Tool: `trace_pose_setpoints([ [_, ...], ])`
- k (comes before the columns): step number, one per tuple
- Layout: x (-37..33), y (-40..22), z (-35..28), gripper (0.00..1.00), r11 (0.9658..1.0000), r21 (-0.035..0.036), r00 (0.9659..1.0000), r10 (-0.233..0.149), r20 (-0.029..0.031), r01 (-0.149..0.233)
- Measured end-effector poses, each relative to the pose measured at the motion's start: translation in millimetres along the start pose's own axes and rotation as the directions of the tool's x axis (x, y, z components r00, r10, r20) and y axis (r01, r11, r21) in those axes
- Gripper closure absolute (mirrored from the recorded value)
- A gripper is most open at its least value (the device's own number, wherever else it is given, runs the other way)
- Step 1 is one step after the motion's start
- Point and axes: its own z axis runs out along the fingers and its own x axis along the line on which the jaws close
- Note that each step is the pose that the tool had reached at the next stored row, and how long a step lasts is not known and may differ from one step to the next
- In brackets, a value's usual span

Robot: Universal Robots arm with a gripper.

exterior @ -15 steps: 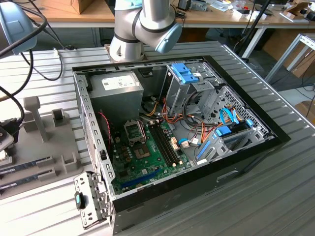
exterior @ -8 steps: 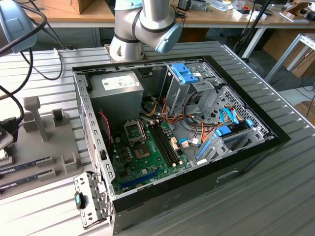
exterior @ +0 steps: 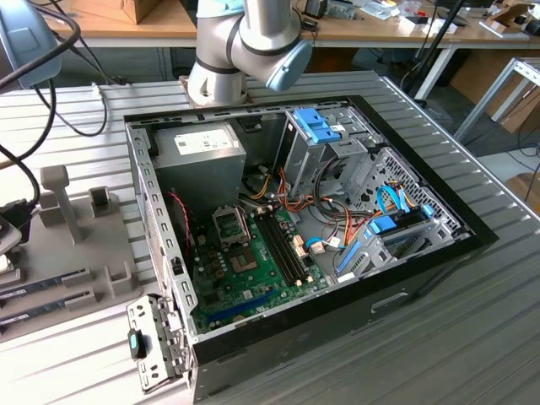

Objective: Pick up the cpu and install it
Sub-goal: 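Pick up the cpu and move it towards the insertion slot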

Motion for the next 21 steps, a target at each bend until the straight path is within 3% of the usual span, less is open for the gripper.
trace_pose_setpoints([
  [4, 0.0, 0.1, -2.1, 0.53, 1.0, -0.0002, 1.0, 0.0, 0.0001, 0.0],
  [6, -0.3, 0.3, -11.9, 0.53, 1.0, -0.0018, 1.0, 0.0, 0.0004, 0.0],
  [21, -0.5, 0.5, -22.3, 0.53, 1.0, -0.004, 1.0, 0.0, 0.0007, 0.0],
])
